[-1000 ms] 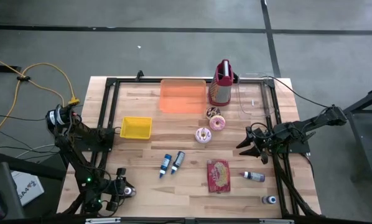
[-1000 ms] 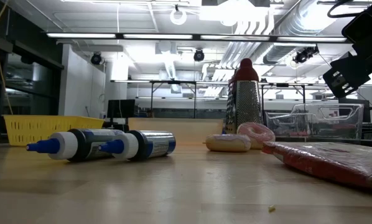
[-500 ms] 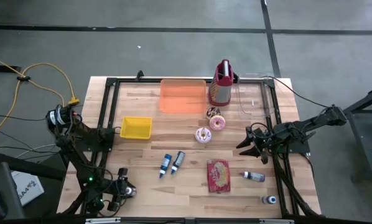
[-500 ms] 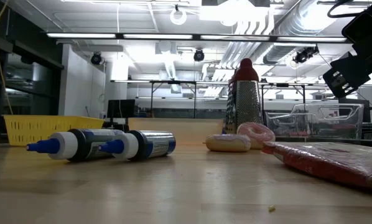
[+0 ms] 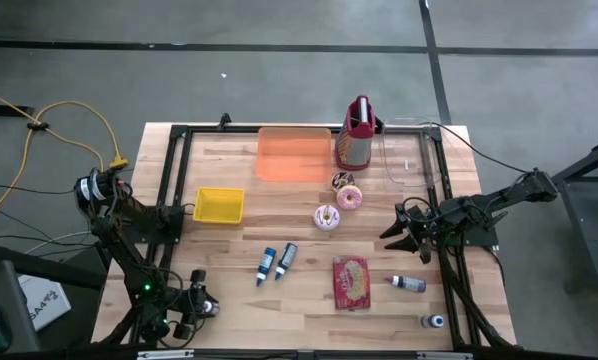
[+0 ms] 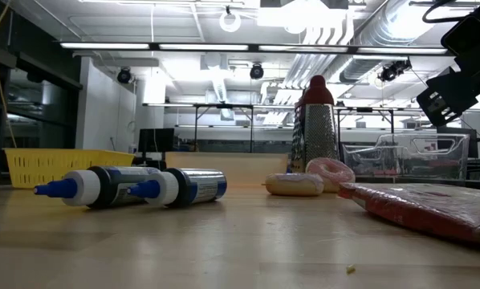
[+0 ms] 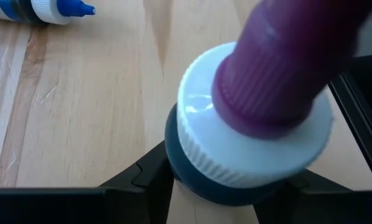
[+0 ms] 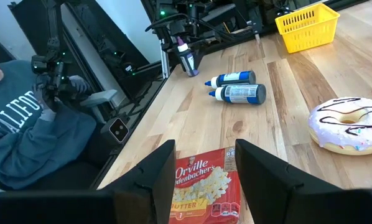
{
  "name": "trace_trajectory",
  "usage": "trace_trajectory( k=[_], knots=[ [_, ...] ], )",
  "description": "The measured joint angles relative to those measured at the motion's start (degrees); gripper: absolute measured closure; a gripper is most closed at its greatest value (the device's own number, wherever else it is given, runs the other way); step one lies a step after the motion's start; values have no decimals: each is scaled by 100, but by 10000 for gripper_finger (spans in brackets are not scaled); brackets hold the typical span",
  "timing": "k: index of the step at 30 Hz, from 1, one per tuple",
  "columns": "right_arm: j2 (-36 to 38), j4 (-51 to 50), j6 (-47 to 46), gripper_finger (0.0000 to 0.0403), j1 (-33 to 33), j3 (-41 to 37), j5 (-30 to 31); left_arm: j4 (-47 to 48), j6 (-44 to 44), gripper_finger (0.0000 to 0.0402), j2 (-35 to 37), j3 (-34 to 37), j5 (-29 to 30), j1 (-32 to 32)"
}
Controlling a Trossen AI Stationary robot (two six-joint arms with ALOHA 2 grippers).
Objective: Pick & Place Food Item
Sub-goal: Put the left violet food coloring bottle into the transparent bin
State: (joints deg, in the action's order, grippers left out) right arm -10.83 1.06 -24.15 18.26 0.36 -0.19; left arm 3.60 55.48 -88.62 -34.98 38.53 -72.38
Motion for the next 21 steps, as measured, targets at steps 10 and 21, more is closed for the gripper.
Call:
trace_trajectory(
  k=[10,21],
  knots=[
    [2,0,-1,250,0,0,-2,-4,60,255,0,0,2,0],
    [1,0,0,250,0,0,-2,-108,-764,256,482,0,-706,627]
  ],
)
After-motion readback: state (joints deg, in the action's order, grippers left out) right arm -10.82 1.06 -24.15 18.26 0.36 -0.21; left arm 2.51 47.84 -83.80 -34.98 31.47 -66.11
